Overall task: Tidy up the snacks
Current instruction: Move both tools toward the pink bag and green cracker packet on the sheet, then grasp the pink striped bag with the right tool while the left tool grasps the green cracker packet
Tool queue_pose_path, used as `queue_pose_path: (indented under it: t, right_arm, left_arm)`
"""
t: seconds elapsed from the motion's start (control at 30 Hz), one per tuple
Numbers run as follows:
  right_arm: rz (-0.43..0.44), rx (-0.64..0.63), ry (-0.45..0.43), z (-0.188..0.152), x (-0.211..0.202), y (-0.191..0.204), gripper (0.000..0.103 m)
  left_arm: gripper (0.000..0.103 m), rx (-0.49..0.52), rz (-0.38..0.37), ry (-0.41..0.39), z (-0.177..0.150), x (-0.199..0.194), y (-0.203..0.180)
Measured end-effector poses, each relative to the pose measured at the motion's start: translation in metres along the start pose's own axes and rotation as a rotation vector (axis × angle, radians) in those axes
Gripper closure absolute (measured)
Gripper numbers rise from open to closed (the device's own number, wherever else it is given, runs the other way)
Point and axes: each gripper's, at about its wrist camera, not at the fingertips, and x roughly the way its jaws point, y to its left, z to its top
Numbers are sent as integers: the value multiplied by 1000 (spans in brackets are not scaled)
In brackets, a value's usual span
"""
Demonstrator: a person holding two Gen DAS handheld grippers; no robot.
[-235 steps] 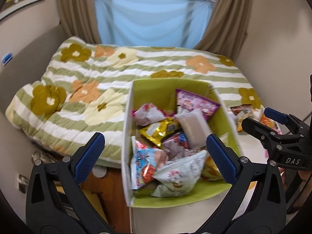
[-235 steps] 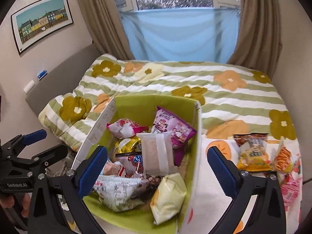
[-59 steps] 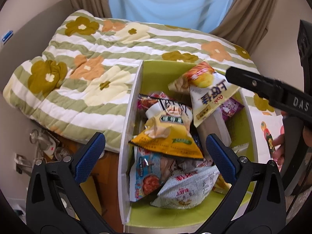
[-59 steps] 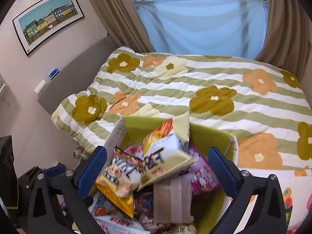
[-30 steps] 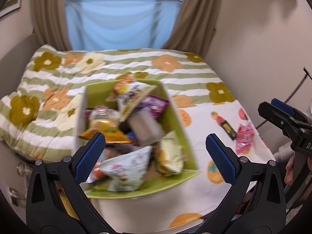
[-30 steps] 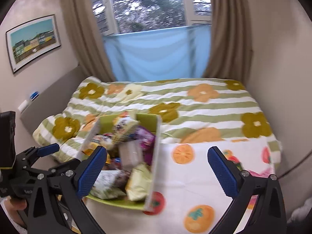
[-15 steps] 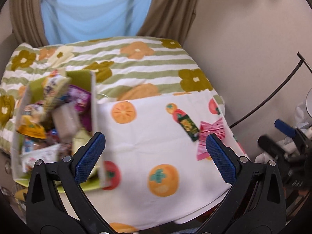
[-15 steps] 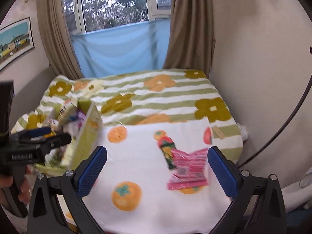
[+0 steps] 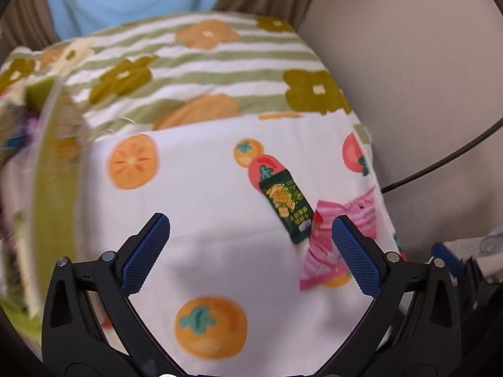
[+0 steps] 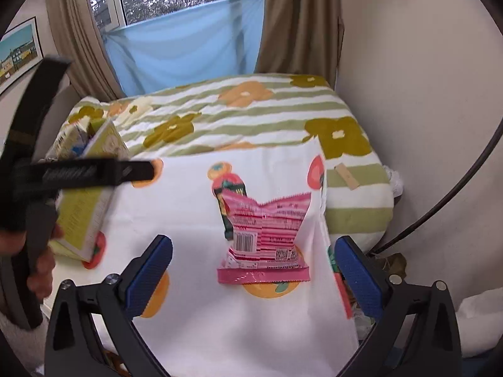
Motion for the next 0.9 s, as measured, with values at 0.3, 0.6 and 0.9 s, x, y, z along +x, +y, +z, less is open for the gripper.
queue_pose_path:
  t: [0.3, 0.6, 0.9]
  right_arm:
    - [-43, -31, 46, -12, 64, -7, 0]
    - [-82, -103, 90, -10, 93, 0, 0]
    - [-85, -162, 135, -14, 111, 1, 0]
  left_arm:
    - [1, 77, 9, 167, 29, 109, -26]
    - [1, 144, 70, 264, 35, 152, -40]
    - [1, 175, 111, 296, 28, 154, -29]
